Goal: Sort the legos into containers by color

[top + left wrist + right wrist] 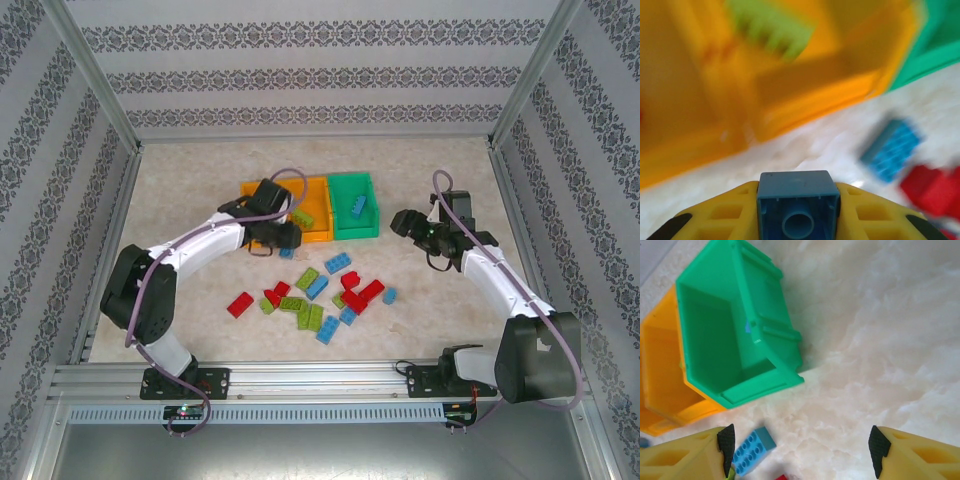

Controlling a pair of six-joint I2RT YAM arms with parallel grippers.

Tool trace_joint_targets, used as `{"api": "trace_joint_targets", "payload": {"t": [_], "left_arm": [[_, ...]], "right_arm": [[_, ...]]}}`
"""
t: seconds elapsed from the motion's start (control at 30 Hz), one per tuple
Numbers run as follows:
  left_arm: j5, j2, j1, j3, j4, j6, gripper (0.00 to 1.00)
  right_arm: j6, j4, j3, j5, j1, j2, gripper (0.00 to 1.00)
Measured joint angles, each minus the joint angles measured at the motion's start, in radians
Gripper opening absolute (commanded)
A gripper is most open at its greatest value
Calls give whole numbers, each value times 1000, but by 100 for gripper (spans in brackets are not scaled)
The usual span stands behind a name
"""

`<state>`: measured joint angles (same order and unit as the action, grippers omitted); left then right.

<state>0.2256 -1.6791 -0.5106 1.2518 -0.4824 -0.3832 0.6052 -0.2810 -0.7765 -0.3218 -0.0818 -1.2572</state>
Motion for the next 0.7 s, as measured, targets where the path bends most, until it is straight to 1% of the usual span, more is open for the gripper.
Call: {"api": "trace_joint_targets", "payload": {"t": [0.1,0.23,0.4,0.5,0.6,0.67,0.7], "left_arm": [[48,-71,-11,177,11,2,27],[121,-238,-20,404,26,-5,27],[175,-425,-34,585,20,-42,27],[194,-510,-40,669,11,-60,27],[197,-565,-40,731,-2,-78,30],[196,-587,-40,763,-9,-90,38],[194,-599,-40,779,-10,-94,41]], "right_arm": [[-16,-10,20,8,-22,0,73],[-53,-32,43,29,-83,0,73],[-86,-49,77,56,-140,1,74],[-98,-52,80,72,-164,0,75],[-108,-51,80,80,-179,-6,75],[-112,-50,80,87,-192,-17,76],[-114,-50,80,93,-201,-25,78]]}}
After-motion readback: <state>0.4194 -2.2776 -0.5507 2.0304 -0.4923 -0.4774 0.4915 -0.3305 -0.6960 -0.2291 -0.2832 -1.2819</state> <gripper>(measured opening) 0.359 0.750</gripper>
